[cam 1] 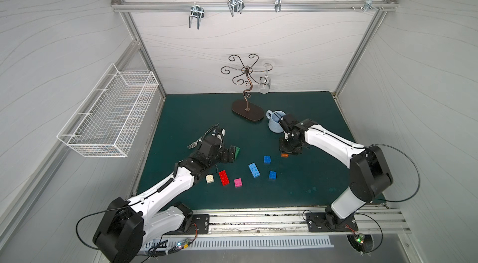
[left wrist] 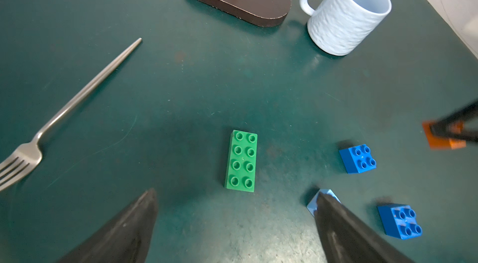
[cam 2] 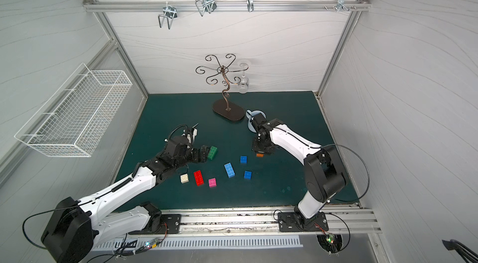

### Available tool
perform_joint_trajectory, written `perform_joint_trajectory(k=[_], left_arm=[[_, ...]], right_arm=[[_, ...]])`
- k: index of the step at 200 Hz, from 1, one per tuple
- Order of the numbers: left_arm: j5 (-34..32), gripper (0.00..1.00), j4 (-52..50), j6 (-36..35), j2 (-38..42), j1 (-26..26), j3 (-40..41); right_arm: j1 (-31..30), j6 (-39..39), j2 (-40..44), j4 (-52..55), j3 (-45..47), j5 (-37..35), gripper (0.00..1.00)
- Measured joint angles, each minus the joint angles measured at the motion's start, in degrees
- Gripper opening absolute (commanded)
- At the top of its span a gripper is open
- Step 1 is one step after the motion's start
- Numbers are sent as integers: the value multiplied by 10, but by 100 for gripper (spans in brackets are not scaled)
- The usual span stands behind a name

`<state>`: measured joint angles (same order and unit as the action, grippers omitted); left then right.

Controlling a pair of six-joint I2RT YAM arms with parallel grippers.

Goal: Assemble a spoon with lego
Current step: Pick up the lego brick from the center of the board, then place the lego brick at the center of the board.

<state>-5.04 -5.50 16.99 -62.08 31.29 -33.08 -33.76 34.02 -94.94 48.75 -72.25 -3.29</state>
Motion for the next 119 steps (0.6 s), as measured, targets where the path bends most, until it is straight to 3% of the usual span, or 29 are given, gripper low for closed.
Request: perform_joint_trajectory(k=[49, 119], left_arm=[[21, 100, -2, 2, -22, 0, 0], [32, 100, -1, 10, -37, 1, 0]], right_arm=[[-20, -12, -131, 0, -121, -7, 29], [-26, -24, -194, -2, -148, -7, 30]])
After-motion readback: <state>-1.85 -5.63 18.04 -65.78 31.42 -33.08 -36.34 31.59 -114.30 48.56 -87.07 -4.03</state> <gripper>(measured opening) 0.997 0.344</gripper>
